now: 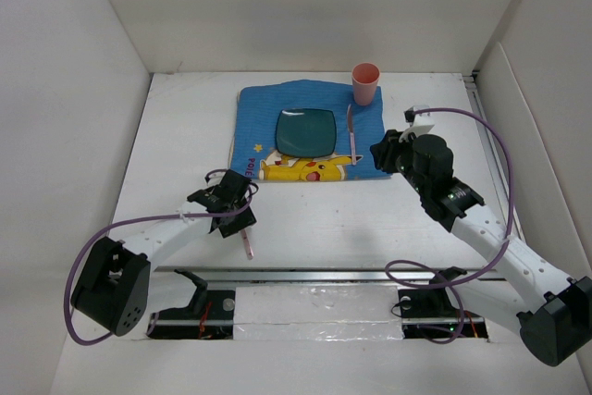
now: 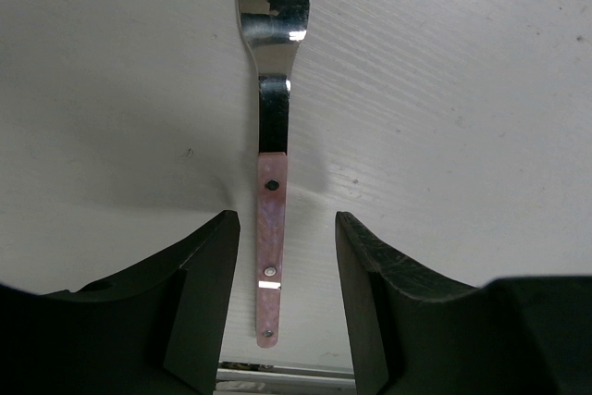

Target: Set the dinner table for one person

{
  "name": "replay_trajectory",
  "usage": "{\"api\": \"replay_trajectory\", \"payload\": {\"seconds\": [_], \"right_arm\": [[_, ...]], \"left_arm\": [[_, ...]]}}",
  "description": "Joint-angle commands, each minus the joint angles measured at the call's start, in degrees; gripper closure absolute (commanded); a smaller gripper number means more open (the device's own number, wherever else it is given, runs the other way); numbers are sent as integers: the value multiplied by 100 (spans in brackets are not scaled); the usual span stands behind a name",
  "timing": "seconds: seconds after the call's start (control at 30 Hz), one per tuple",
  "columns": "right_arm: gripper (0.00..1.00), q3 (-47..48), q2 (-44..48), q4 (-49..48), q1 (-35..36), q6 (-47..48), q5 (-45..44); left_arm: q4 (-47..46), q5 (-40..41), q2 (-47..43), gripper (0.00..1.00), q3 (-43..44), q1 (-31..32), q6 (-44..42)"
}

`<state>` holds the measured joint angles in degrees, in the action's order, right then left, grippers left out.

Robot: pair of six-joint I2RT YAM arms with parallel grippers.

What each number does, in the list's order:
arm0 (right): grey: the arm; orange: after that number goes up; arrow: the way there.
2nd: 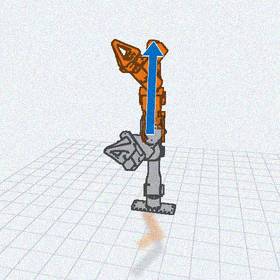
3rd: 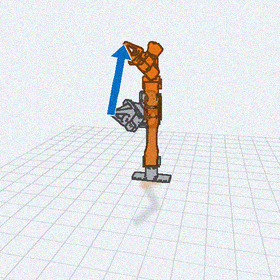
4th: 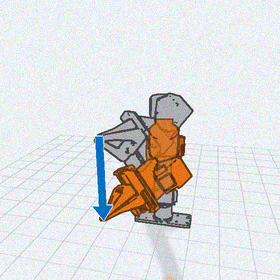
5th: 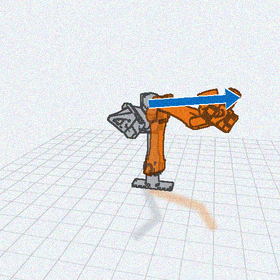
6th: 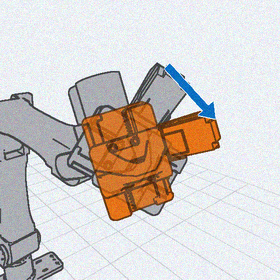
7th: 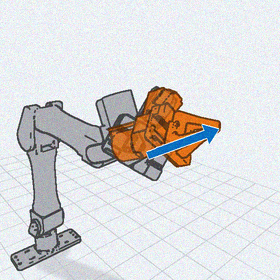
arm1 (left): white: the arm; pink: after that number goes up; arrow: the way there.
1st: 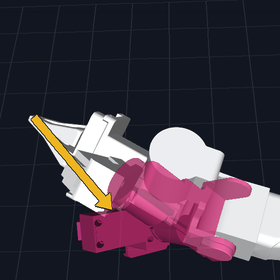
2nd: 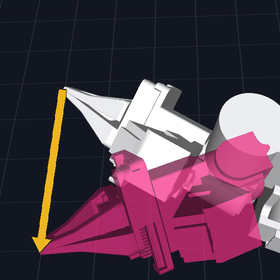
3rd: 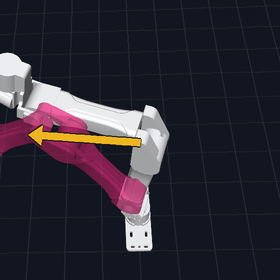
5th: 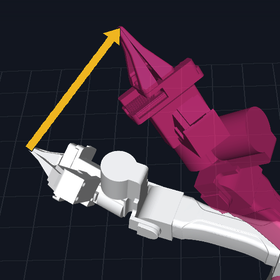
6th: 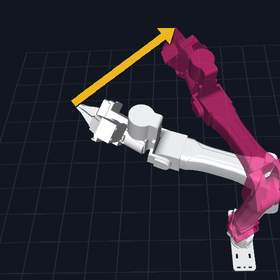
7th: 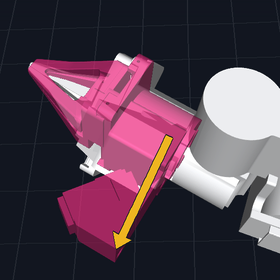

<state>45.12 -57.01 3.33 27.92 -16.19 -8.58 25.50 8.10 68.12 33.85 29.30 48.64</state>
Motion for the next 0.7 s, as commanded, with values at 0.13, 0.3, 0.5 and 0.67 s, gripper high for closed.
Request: {"api": "replay_trajectory", "payload": {"seconds": [0.13,0.3,0.5,0.67], "right_arm": [[59,-56,278,-131,-24,115,93],[59,-65,314,-70,-129,98,-21],[59,-109,437,18,-375,72,-92],[58,-144,437,1,-428,63,-12]], "left_arm": [[-238,183,666,63,-186,84,198],[-107,333,966,95,-1,85,102],[489,78,573,100,262,269,180],[1422,821,-201,100,1122,1120,470]]}}
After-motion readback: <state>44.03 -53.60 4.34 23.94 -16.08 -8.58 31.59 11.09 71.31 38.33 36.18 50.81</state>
